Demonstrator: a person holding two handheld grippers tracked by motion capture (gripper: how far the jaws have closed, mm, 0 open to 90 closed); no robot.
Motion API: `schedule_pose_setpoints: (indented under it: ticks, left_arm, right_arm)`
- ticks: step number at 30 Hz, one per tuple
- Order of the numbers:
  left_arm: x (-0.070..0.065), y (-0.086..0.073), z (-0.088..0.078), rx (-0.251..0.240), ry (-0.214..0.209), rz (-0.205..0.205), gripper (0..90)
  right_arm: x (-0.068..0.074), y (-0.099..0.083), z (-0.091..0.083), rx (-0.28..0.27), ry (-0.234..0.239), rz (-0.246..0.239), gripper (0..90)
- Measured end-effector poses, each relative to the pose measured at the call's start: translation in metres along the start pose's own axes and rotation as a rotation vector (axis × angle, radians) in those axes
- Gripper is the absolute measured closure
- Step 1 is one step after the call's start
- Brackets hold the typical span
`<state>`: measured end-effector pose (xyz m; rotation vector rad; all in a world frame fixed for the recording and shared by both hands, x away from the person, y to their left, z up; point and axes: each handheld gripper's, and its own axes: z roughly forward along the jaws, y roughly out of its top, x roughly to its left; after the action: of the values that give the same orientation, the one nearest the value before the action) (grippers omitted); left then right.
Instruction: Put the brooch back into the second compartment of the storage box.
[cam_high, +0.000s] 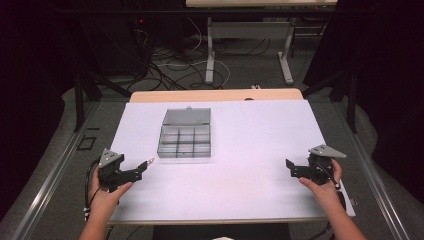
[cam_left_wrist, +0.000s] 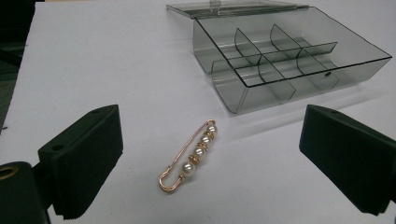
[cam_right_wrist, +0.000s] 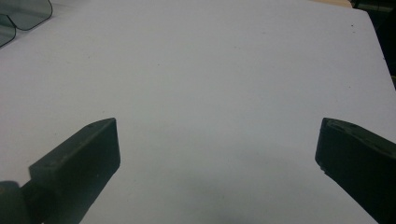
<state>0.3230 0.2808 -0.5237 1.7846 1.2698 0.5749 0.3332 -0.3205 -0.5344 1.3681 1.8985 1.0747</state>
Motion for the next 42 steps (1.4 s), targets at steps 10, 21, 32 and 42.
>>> schedule_pose_setpoints:
  ticks: [10, 21, 32, 42]
  left_arm:
    - [0.0, 0.01, -0.003, 0.001, 0.019, 0.017, 16.2]
    - [0.004, 0.021, -0.002, 0.065, 0.03, 0.041, 20.2]
    - [0.001, 0.034, 0.002, 0.132, 0.035, 0.115, 25.3]
    - [0.0, 0.039, 0.009, 0.181, 0.028, 0.158, 25.9]
  right_arm:
    - [0.005, 0.001, 0.0, 0.009, 0.014, -0.012, 0.0]
    - [0.006, 0.0, 0.001, 0.004, 0.016, -0.02, 0.0]
    - [0.006, 0.0, 0.002, 0.014, 0.024, -0.014, 0.0]
    - [0.006, -0.001, 0.002, 0.018, 0.027, -0.009, 0.0]
